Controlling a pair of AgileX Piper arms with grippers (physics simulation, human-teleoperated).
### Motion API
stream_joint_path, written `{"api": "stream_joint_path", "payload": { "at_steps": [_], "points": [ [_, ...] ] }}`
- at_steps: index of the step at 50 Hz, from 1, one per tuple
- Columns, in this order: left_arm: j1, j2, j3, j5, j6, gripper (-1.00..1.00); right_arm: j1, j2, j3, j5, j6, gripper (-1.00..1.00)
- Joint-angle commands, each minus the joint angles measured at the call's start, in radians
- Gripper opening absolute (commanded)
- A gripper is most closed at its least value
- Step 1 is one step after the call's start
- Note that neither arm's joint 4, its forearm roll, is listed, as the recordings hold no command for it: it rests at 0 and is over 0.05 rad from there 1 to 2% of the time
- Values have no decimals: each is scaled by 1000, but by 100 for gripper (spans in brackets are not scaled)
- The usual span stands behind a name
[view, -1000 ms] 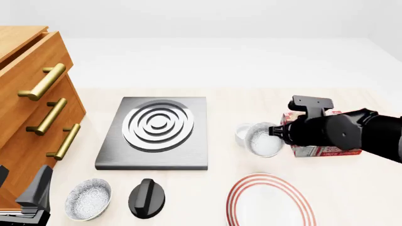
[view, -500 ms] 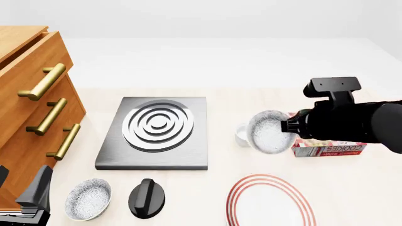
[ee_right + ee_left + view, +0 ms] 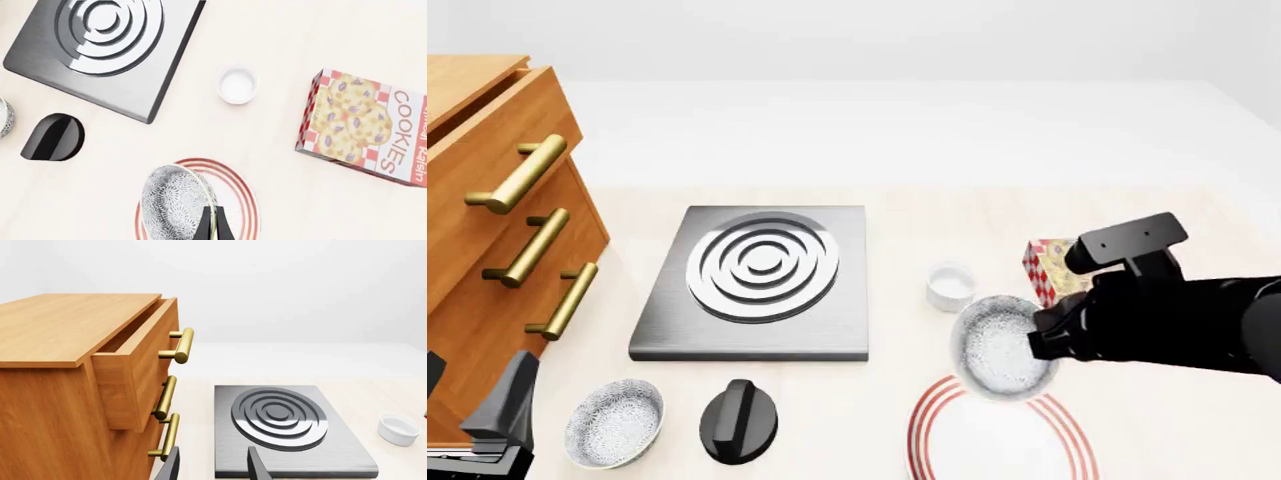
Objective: Pick the akita bowl between the plate and the ramekin and place it on the plate.
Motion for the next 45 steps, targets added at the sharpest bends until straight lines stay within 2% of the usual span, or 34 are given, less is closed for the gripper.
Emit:
{"api": "stream_joint_path", "payload": {
  "at_steps": [1,10,14,19,29,35,42,43,45],
  "points": [
    [0,0,0,0,0,100,54,-18,67,-18,2,-100],
    [0,0,0,0,0,100,78,0,151,-76,-1,-100],
    [0,0,0,0,0,100,92,10,199,-104,21,-100],
    [0,0,0,0,0,100,97,-2,219,-100,30,-100],
    [0,0,0,0,0,100,125,71,289,-199,83,-100],
    [0,0,0,0,0,100,113,69,302,-207,88,-100],
    [0,0,0,0,0,100,108,106,320,-260,95,-100],
    [0,0,0,0,0,100,117,124,332,-280,112,-100],
    [0,0,0,0,0,100,107,125,332,-284,100,-100]
  ]
}}
